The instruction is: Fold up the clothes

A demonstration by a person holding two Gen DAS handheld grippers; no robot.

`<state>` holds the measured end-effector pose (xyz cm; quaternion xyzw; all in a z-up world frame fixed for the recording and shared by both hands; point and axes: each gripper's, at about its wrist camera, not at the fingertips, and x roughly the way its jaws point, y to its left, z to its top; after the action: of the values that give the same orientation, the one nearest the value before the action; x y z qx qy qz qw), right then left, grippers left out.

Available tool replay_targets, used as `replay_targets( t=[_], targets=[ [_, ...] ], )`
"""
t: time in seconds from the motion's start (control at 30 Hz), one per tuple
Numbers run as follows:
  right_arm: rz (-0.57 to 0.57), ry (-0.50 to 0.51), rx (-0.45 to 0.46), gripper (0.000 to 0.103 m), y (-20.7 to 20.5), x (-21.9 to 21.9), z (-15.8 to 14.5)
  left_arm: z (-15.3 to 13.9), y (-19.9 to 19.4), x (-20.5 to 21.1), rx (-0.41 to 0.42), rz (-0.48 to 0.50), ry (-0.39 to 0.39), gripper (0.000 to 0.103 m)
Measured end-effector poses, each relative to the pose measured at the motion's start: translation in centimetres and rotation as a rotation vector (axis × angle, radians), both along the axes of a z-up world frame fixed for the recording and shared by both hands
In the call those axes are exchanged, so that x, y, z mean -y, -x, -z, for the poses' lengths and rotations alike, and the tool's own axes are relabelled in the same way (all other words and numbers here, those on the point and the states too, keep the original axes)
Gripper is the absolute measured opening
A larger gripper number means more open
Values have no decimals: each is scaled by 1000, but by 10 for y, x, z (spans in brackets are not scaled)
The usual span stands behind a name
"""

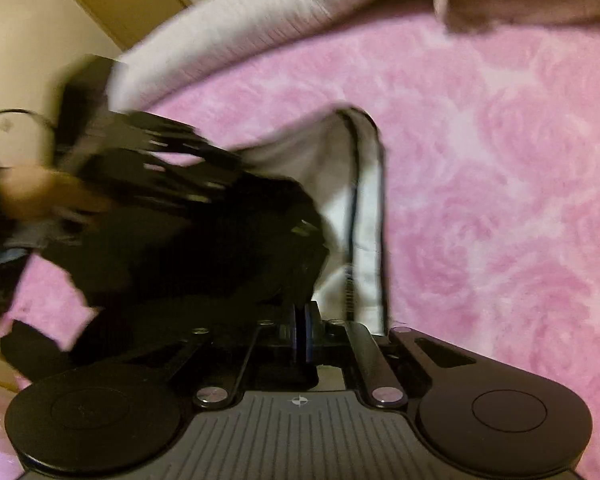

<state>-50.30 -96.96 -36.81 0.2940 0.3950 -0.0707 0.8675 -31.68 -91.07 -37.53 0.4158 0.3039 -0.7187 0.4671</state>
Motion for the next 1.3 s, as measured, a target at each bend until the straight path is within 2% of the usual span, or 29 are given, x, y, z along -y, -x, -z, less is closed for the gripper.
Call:
replay_targets(
  t=[0.1,0.17,0.3,0.37,0.43,0.53,0.6,0.7,0.83,0.9,0.93,0.97,1.03,1.2,1.3],
  targets=[
    [-55,42,62,2,-2,-11,-24,-4,0,-2,-36,15,6,47],
    [-99,82,80,2,-21,-11,-24,-11,-6,-7,-74,3,14,47],
    [-93,91,51,2,-55,13,15,-25,-33,-27,-94,-108,29,47],
    [-98,80,15,3,-63,24,35,-28,-47,-39,-100,-169,29,47],
    [-118,116,-13,4,-64,27,47,-27,-54,-49,-107,-212,21,47],
    [-118,172,-8,23,-51,31,49,-21,-55,-63,-116,-236,4,47],
    [-111,181,22,52,-42,34,47,-17,-52,-71,-126,-244,-5,47],
    [-187,184,27,57,-50,37,54,-11,-48,-79,-143,-251,-10,47],
    [-295,171,21,57,-70,42,71,-9,-44,-87,-155,-263,-10,47],
    [-325,105,25,53,-78,47,78,-10,-43,-90,-157,-270,-8,47],
    [-332,78,16,46,-81,49,80,-11,-42,-92,-159,-274,-7,47],
    [-321,55,-12,20,-82,52,82,-12,-41,-93,-160,-277,-7,47],
    [-269,-2,-58,9,-75,59,78,-13,-40,-96,-163,-284,-5,47],
    [-164,-140,-138,7,-28,60,51,-16,-26,-91,-169,-263,-2,47],
    [-99,-157,-150,7,-30,59,55,-5,-12,-80,-148,-245,-14,47]
  ],
)
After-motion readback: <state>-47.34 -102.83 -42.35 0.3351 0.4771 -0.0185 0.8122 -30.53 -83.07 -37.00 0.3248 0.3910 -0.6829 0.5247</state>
